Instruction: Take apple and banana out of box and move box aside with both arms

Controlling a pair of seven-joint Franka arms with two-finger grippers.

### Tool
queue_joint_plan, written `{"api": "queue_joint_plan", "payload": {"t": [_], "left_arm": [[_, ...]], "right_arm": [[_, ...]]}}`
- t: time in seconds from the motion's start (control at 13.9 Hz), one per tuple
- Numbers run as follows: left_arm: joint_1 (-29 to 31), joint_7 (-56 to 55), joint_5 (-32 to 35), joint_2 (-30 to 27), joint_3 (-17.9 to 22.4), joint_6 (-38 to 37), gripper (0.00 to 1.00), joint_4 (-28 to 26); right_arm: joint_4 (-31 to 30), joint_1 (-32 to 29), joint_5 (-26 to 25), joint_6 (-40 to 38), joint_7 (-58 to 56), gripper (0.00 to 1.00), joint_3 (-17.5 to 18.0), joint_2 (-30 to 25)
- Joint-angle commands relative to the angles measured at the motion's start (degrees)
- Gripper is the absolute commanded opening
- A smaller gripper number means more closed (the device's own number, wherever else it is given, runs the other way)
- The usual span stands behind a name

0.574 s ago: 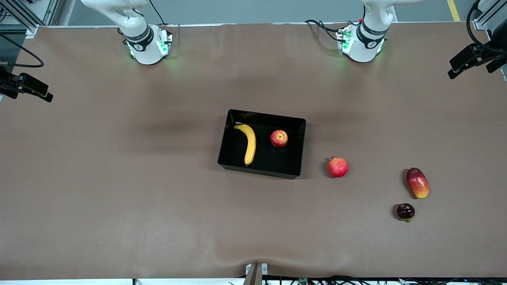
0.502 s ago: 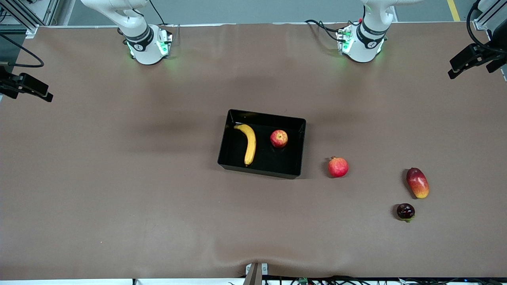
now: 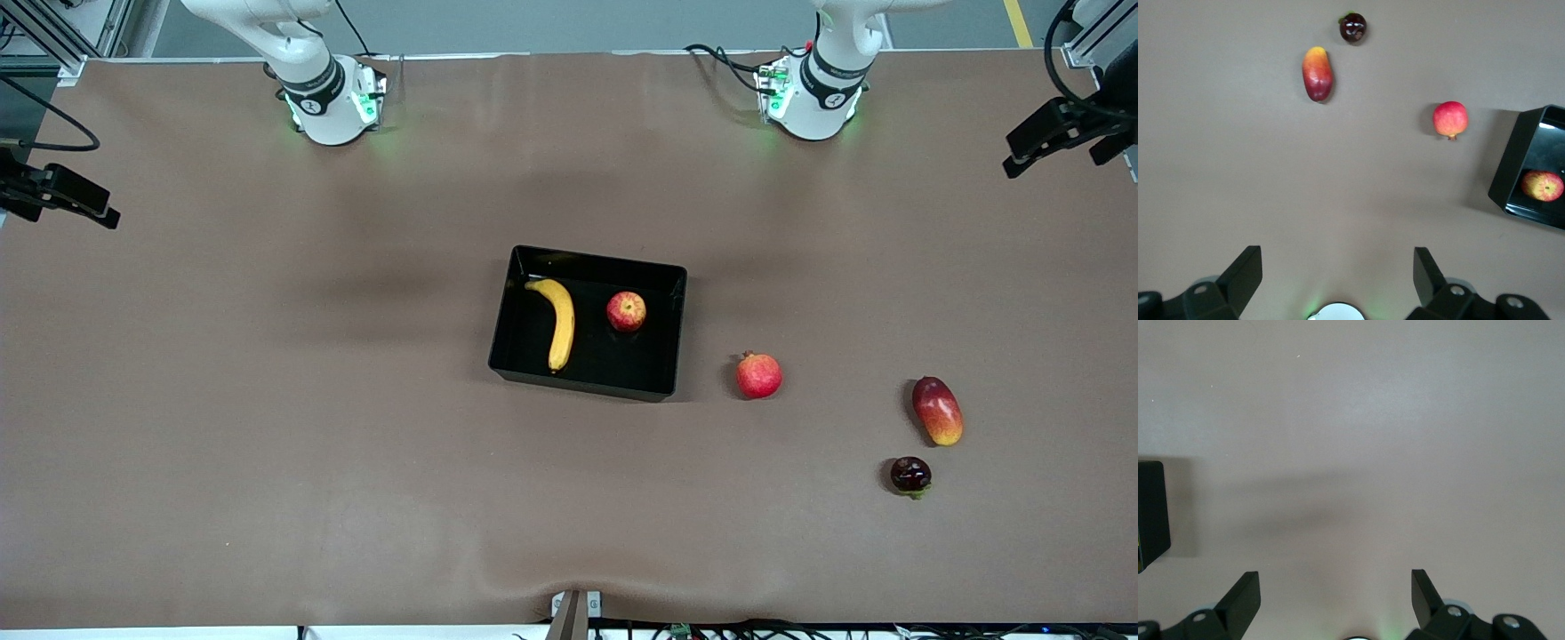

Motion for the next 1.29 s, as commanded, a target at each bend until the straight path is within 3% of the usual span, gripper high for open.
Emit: {"api": "queue_joint_plan", "payload": {"t": [0.0,0.14,0.29,0.5,0.93,1.22], "left_arm": [[-2.2,-0.8,-1.2,4.7,-3.1,-0.2,1.0,1.1],[-3.5,-2.8,-1.1,6.9,-8.5,3.7,1.0,-1.7],[-3.6,-11.5,-1.1,8.6,-15.1,9.9,1.0,-5.8],[-4.3,-27.9,-0.9,15.8,-22.9,17.0,1.0,-6.3],[-13.1,-43.7,5.2,30.1,-24.3,32.2,1.0,-6.4],[-14.8,-48.6,8.2,36.9,-24.3,38.8,1.0,-6.3]], "right_arm": [[-0.2,-0.1,0.7,-0.5,-0.2,1.0,0.4,-0.7],[-0.1,1.8,0.6,-1.4,-0.3,1.0,0.5,-0.7],[0.2,2.3,0.6,-1.9,-0.3,1.0,0.6,-0.7],[0.3,1.9,0.6,-2.3,-0.3,1.0,0.3,-0.8],[0.2,1.2,-0.1,-2.4,-0.4,1.0,0.0,-0.7],[0.3,1.3,0.1,-2.4,-0.3,1.0,0.2,-0.7]]}}
